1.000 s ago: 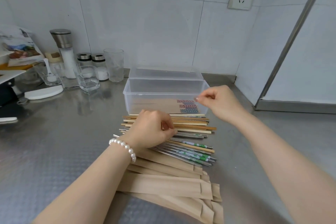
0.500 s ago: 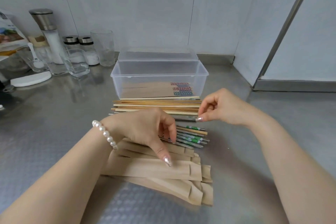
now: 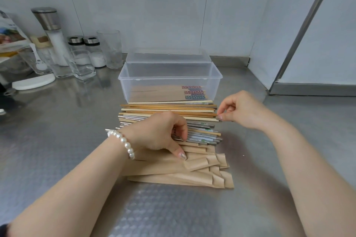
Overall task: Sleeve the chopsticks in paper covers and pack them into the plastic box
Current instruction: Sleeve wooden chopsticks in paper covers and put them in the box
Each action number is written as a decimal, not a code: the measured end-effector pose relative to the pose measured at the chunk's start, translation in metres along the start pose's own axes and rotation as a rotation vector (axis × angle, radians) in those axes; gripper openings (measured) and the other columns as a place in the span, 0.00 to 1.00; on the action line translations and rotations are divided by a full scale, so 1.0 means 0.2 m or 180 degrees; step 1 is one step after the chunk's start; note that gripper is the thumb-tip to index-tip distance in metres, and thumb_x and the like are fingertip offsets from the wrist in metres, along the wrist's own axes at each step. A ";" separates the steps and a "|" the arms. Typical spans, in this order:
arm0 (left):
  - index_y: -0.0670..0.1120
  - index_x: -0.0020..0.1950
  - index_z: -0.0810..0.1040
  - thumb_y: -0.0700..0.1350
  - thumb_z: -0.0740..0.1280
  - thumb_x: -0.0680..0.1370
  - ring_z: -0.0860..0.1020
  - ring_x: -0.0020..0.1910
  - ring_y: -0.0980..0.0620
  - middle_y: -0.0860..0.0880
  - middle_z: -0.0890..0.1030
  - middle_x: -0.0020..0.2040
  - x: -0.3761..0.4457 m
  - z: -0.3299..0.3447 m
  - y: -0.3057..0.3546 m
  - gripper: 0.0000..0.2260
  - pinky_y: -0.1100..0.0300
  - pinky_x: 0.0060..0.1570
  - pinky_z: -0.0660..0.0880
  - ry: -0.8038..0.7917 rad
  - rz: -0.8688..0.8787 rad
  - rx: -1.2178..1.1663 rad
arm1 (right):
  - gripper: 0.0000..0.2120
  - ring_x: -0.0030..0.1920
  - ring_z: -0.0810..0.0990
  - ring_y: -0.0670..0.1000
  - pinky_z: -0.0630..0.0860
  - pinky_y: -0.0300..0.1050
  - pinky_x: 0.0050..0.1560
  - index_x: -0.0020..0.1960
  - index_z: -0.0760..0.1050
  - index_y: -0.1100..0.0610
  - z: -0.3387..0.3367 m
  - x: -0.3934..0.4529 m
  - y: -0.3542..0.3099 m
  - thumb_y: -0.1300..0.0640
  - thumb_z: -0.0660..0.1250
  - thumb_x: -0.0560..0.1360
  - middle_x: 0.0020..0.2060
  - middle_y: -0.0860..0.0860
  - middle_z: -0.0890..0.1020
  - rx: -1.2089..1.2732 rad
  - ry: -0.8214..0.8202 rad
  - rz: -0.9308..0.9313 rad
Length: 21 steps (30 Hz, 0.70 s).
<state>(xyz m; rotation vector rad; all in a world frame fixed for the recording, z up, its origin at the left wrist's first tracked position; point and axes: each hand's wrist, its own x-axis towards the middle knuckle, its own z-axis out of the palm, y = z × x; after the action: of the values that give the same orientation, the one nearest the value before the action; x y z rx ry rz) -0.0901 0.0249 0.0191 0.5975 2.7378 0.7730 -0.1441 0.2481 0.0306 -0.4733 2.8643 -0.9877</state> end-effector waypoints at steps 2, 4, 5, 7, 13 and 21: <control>0.54 0.39 0.76 0.52 0.79 0.59 0.72 0.40 0.58 0.55 0.77 0.41 0.00 0.00 0.00 0.16 0.61 0.43 0.71 0.0072 0.0030 -0.0021 | 0.11 0.24 0.66 0.44 0.63 0.37 0.30 0.32 0.77 0.51 0.01 0.01 0.01 0.64 0.73 0.68 0.21 0.45 0.69 -0.0047 -0.0044 0.0001; 0.54 0.40 0.77 0.52 0.79 0.59 0.73 0.40 0.56 0.53 0.78 0.42 0.00 0.00 0.00 0.16 0.60 0.44 0.72 0.0135 0.0047 -0.0008 | 0.12 0.22 0.66 0.42 0.64 0.37 0.30 0.31 0.76 0.50 0.02 0.01 0.02 0.63 0.74 0.68 0.18 0.44 0.69 -0.0116 -0.0087 0.0028; 0.54 0.40 0.77 0.52 0.79 0.58 0.73 0.41 0.55 0.52 0.79 0.42 0.00 -0.01 0.00 0.16 0.59 0.44 0.72 0.0161 0.0048 -0.0007 | 0.12 0.22 0.66 0.41 0.64 0.37 0.31 0.31 0.76 0.50 0.02 0.02 0.02 0.63 0.74 0.68 0.17 0.43 0.70 -0.0114 -0.0113 0.0027; 0.54 0.40 0.78 0.53 0.79 0.58 0.74 0.41 0.55 0.52 0.79 0.42 0.00 -0.01 0.00 0.16 0.59 0.44 0.73 0.0185 0.0033 -0.0012 | 0.11 0.24 0.66 0.42 0.64 0.38 0.32 0.31 0.77 0.50 0.03 0.01 0.02 0.63 0.74 0.68 0.19 0.44 0.70 0.0011 -0.0162 -0.0020; 0.51 0.39 0.80 0.50 0.79 0.60 0.72 0.34 0.58 0.51 0.80 0.38 -0.01 -0.02 -0.01 0.12 0.64 0.38 0.71 0.0171 0.0020 -0.0258 | 0.06 0.30 0.70 0.44 0.68 0.36 0.34 0.34 0.80 0.55 0.07 -0.03 -0.06 0.62 0.75 0.67 0.29 0.52 0.77 0.0541 -0.0428 -0.0456; 0.48 0.37 0.83 0.44 0.75 0.67 0.76 0.36 0.52 0.50 0.81 0.35 -0.01 -0.05 0.00 0.02 0.55 0.42 0.75 0.0901 0.0298 -0.0337 | 0.05 0.31 0.72 0.43 0.68 0.34 0.33 0.37 0.82 0.55 0.07 -0.07 -0.12 0.55 0.75 0.63 0.30 0.52 0.79 0.1059 -0.0890 -0.0643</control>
<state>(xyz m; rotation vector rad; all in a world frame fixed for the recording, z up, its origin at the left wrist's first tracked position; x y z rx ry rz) -0.0918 0.0190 0.0284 0.6411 2.9133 1.0940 -0.1222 0.2260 0.0347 -0.8049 2.3816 -1.2831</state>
